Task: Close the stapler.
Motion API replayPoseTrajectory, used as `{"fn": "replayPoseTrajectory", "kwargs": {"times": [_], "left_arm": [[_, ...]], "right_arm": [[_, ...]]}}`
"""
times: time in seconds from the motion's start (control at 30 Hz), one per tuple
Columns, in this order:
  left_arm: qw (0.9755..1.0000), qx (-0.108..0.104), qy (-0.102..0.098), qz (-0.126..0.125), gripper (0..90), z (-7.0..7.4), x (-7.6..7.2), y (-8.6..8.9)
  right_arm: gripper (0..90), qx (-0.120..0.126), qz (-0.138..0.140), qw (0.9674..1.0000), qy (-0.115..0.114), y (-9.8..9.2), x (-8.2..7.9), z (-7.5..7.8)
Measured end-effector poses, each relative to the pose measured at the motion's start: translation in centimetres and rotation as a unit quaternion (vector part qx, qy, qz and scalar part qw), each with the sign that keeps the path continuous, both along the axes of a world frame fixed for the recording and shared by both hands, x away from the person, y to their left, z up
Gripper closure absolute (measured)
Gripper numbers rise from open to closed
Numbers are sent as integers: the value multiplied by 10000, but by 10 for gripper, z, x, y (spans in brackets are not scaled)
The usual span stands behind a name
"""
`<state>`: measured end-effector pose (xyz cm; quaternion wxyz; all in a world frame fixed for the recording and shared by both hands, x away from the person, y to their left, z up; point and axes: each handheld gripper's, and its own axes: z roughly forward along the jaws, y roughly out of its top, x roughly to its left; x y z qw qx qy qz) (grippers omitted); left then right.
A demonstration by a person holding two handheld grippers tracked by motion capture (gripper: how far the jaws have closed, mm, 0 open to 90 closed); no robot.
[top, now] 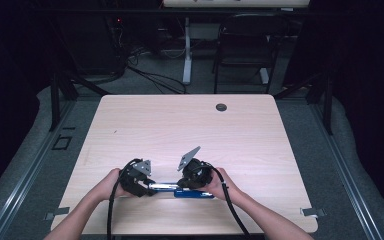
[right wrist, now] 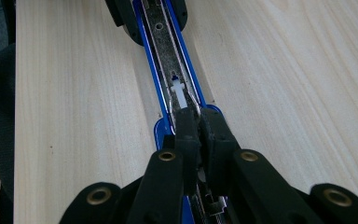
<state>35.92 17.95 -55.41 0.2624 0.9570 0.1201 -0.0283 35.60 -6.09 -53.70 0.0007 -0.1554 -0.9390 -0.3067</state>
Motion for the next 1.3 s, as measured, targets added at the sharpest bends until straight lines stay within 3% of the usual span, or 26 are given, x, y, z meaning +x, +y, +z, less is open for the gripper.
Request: {"fn": "replayPoseTrajectory", "kwargs": {"times": [0.07, 0.23, 0.63, 0.67, 0.73, 0.77, 1.0, 1.3], "left_arm": [[10000, 44, -33, -53, 634, 2, 0, 1], [9997, -213, -6, -120, 635, 8, 1, 5], [9987, -438, -215, -133, 632, 22, -2, 8], [9983, -539, -179, -130, 631, 21, -2, 8], [9985, -475, -236, -142, 631, 24, -2, 9], [9979, -607, -189, -149, 631, 22, -2, 8], [9968, -753, -238, -129, 632, 27, -4, 8], [9967, -750, -268, -154, 630, 32, -4, 7]], "right_arm": [[864, 0, -5, 10000, -14, 0, 0, 0], [861, 23, -6, 10000, -6, 0, -1, 1], [855, 81, -51, 9999, -33, 1, -3, 3], [854, 94, -54, 9999, -23, 0, -3, 3], [855, 113, -58, 9999, -27, 0, -3, 4], [854, 132, -65, 9999, -23, 0, -3, 4], [855, 177, -34, 9998, 15, 1, -4, 5], [854, 246, -59, 9997, 0, 0, -4, 6]]}}
